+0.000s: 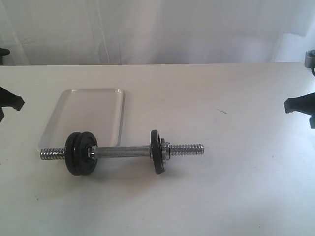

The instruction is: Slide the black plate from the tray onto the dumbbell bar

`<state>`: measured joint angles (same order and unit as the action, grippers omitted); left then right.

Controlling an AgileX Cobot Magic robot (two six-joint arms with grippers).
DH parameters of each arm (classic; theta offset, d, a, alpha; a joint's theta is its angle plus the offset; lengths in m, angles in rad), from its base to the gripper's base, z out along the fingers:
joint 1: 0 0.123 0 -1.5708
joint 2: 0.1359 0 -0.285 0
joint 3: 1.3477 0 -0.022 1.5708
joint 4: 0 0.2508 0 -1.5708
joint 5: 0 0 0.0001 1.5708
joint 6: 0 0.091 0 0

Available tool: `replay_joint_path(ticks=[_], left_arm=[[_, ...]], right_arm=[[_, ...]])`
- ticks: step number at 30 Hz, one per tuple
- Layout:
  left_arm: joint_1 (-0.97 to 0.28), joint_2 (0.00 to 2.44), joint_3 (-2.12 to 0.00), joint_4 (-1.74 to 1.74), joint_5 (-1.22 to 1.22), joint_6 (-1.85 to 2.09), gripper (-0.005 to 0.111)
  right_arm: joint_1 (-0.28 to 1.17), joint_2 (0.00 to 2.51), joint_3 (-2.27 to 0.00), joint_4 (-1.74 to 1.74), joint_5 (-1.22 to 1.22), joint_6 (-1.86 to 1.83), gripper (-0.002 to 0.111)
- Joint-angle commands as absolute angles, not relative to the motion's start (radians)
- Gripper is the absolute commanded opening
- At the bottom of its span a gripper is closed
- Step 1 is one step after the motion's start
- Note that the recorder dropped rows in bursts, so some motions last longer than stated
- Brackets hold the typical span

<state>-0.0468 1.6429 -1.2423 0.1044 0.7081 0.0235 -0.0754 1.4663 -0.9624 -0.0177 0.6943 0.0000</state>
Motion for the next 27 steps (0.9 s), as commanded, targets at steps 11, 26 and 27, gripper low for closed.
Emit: replay_joint_path(ticks=[11,26,27], left_arm=[[-0.044,1.08,-0.849,-0.069,0.307,0.043,0.0],[-0.044,0.505,-0.518,-0.094,-0.042,-0.008,0.0],[-0.044,0.479,-0.504,-0.104,-0.044,-0.008,0.0]], right_arm=[[-0.007,0.905,-0.686,0.023,0.427,0.0,0.0],[0.0,0.073,-0.452,0.025,0.29,0.0,0.0],[0.0,0.031,-0.447,0.021,0.29,0.0,0.0]])
